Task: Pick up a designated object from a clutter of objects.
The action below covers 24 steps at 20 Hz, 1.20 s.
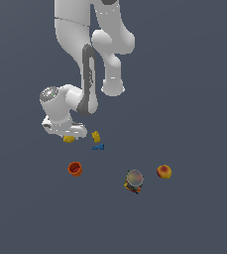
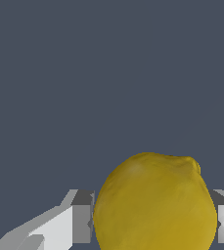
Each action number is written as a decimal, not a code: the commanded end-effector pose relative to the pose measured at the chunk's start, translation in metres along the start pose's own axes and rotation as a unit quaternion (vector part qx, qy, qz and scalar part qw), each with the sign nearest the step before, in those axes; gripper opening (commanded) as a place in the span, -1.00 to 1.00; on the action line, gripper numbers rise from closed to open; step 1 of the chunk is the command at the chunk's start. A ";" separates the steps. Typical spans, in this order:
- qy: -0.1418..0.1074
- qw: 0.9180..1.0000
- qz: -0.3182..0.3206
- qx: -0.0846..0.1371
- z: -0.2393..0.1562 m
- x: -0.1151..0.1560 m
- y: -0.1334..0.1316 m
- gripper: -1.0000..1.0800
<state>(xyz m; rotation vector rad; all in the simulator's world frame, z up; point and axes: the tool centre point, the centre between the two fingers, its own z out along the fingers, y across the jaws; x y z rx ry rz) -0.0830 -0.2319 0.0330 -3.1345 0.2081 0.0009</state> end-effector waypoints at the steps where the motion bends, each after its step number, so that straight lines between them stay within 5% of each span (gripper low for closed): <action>1: 0.001 1.000 -0.001 0.000 -0.006 0.003 -0.007 -1.00; 11: 0.000 1.000 0.000 0.000 -0.052 0.022 -0.066 -1.00; 24: 0.000 1.000 0.000 -0.002 -0.151 0.063 -0.192 -1.00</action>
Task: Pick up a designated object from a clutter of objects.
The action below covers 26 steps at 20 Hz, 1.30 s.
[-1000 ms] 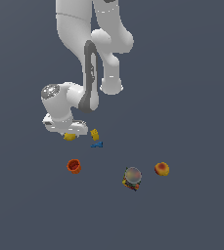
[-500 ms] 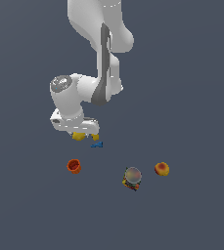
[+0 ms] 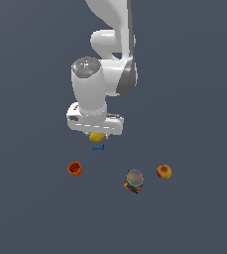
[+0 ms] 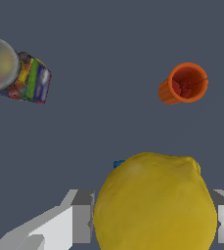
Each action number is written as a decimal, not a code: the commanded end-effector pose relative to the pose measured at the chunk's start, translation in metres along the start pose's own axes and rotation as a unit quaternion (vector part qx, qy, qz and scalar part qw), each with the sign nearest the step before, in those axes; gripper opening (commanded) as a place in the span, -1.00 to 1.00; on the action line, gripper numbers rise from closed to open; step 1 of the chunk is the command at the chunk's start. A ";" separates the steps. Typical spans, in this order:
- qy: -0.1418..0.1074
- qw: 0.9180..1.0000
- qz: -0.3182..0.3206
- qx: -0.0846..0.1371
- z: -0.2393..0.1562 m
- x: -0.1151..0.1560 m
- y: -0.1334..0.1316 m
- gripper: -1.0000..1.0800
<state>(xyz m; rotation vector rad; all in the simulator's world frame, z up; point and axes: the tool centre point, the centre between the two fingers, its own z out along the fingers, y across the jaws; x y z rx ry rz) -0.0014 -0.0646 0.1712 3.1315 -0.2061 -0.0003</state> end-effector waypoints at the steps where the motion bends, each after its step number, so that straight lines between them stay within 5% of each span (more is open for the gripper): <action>1: 0.000 1.000 0.001 0.000 -0.021 0.008 -0.025 -1.00; 13: 0.000 1.000 0.000 0.000 -0.108 0.047 -0.136 -1.00; 26: 0.000 1.000 0.000 0.001 -0.170 0.078 -0.215 -1.00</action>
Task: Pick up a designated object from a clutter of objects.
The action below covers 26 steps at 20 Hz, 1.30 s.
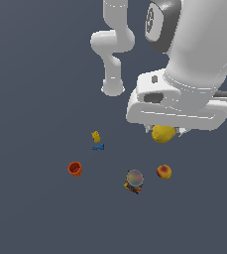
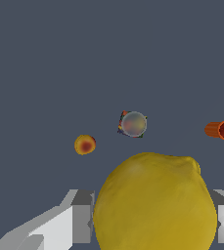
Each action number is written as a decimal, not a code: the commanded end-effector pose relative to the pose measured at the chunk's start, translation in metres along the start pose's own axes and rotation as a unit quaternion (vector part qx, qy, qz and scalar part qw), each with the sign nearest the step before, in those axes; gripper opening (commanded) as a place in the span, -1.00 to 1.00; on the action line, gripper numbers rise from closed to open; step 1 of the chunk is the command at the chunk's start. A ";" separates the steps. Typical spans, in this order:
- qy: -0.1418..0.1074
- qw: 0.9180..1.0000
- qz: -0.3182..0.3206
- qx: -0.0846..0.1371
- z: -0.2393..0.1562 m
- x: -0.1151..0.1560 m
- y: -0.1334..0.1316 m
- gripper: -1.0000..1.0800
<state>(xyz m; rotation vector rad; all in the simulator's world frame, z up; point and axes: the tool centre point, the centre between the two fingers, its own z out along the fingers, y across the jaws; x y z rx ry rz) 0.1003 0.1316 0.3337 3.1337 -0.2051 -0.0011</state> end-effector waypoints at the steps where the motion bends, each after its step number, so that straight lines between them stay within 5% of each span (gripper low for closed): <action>1: 0.000 1.000 0.000 0.000 -0.011 0.005 -0.013 -1.00; 12: 0.000 1.000 0.000 0.001 -0.043 0.023 -0.054 -1.00; 26: 0.000 1.000 0.000 0.001 -0.055 0.031 -0.070 -1.00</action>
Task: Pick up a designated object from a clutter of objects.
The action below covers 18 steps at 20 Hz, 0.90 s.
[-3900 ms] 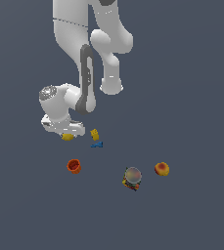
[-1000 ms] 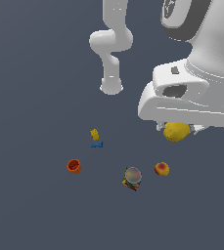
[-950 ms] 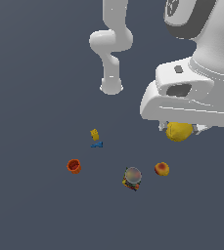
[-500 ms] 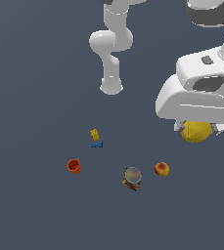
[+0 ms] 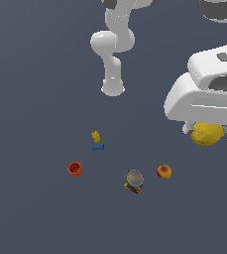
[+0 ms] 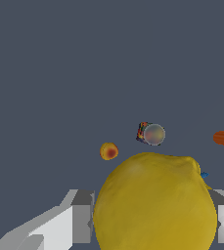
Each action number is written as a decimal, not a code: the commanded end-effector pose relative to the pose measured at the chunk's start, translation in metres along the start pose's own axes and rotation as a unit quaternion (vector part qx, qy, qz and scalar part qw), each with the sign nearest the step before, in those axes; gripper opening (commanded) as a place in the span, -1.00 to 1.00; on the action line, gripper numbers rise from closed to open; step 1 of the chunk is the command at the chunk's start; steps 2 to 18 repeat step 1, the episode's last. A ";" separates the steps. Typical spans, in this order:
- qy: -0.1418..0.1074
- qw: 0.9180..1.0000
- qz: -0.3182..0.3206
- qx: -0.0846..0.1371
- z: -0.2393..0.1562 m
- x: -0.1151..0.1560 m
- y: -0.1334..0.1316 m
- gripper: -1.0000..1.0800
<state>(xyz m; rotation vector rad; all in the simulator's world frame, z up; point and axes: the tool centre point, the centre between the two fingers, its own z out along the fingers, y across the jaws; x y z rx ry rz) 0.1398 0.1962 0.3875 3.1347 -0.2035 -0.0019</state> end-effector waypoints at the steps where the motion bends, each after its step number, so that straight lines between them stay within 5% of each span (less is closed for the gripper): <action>1: 0.001 1.000 0.000 0.000 -0.001 0.000 0.000 -1.00; 18: 0.001 1.000 0.000 0.000 -0.001 0.000 0.000 -1.00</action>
